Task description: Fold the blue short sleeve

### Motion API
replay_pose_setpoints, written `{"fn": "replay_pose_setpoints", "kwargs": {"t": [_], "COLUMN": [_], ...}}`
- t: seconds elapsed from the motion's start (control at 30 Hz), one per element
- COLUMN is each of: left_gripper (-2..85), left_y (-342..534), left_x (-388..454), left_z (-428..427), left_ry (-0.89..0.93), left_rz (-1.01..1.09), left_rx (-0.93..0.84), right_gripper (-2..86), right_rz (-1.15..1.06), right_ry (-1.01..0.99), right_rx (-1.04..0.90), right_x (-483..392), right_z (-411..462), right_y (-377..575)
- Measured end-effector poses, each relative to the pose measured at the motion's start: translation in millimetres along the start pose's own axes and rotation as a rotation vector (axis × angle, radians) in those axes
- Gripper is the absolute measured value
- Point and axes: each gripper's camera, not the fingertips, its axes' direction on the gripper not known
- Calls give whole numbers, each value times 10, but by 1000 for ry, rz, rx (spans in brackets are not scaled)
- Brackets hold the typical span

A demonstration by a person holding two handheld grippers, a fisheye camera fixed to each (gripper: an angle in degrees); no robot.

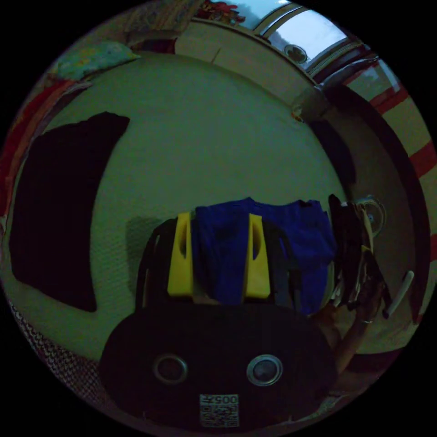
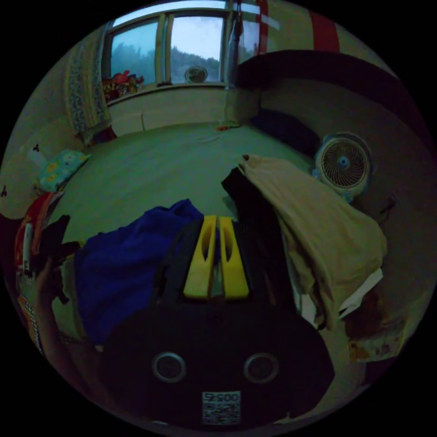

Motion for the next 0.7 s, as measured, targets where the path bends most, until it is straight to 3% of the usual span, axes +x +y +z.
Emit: {"fn": "replay_pose_setpoints", "kwargs": {"t": [0.17,0.43,0.6,0.7], "left_gripper": [62,28,22,20], "left_y": [1,211,416,582], "left_x": [66,484,823,1136], "left_z": [-102,-500,-707,-769], "left_ry": [-75,-72,66,194], "left_rz": [-35,82,219,419], "left_rx": [-27,42,67,7], "right_gripper": [-10,-10,-10,-10], "right_rz": [-28,-71,-116,-188], "right_ry": [-9,-32,-113,-207], "right_rx": [10,7,20,38], "right_x": [-212,-585,-921,-1160], "right_z": [-109,-271,-387,-458], "right_y": [-62,-108,-121,-121]}}
